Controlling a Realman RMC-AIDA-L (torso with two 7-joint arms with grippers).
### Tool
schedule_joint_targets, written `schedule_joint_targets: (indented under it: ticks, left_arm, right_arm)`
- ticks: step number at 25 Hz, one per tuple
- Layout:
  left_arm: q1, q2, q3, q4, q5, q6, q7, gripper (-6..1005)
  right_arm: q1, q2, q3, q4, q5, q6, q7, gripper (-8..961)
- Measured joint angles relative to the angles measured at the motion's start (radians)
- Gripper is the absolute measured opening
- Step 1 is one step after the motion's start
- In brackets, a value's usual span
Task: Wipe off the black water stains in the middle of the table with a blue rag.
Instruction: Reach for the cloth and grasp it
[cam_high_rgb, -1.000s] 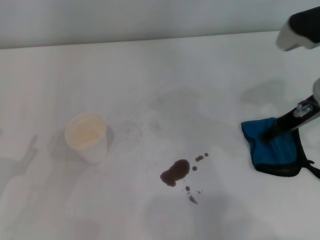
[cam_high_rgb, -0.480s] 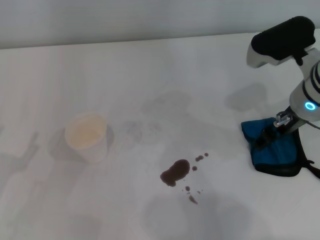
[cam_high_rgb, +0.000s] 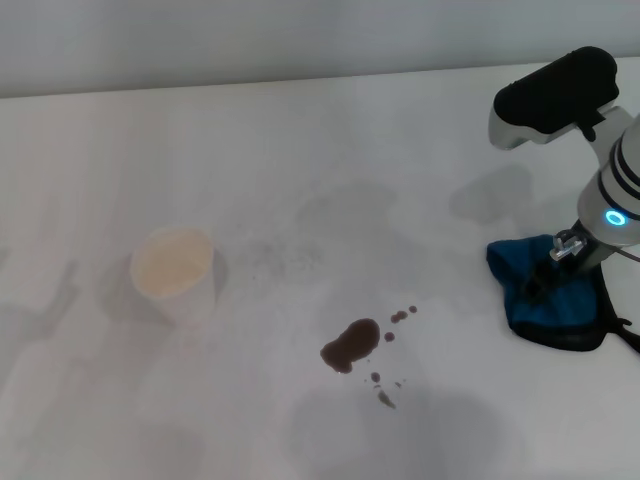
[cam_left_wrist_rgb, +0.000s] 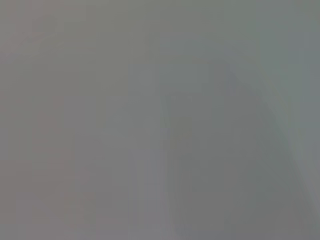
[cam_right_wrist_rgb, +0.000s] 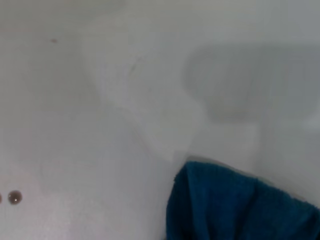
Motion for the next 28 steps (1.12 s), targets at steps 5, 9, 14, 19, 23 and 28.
schedule_joint_targets:
  ticks: [5, 9, 14, 19, 23, 28]
  left_arm:
    - [-0.002, 0.0, 0.0, 0.0, -0.009, -0.001, 0.0, 880]
    - [-0.002, 0.0, 0.0, 0.0, -0.009, -0.001, 0.0, 879]
    - [-0.002, 0.0, 0.0, 0.0, -0.01, -0.001, 0.0, 880]
    - [-0.002, 0.0, 0.0, 0.0, -0.01, -0.001, 0.0, 879]
    - [-0.002, 0.0, 0.0, 0.0, -0.01, -0.002, 0.0, 880]
    - [-0.003, 0.0, 0.0, 0.0, -0.01, -0.003, 0.0, 880]
  right_arm:
    - [0.004, 0.0, -0.018, 0.0, -0.001, 0.0, 0.0, 627]
    - [0.008, 0.001, -0.038, 0.002, -0.002, 0.001, 0.001, 599]
    - [0.013, 0.001, -0.064, 0.005, -0.002, 0.002, 0.007, 564]
    - [0.016, 0.001, -0.072, 0.004, -0.002, 0.004, 0.008, 529]
    - [0.019, 0.001, -0.075, 0.002, -0.002, 0.009, 0.008, 498]
    - [0.024, 0.001, -0.077, -0.003, -0.003, 0.01, 0.009, 408]
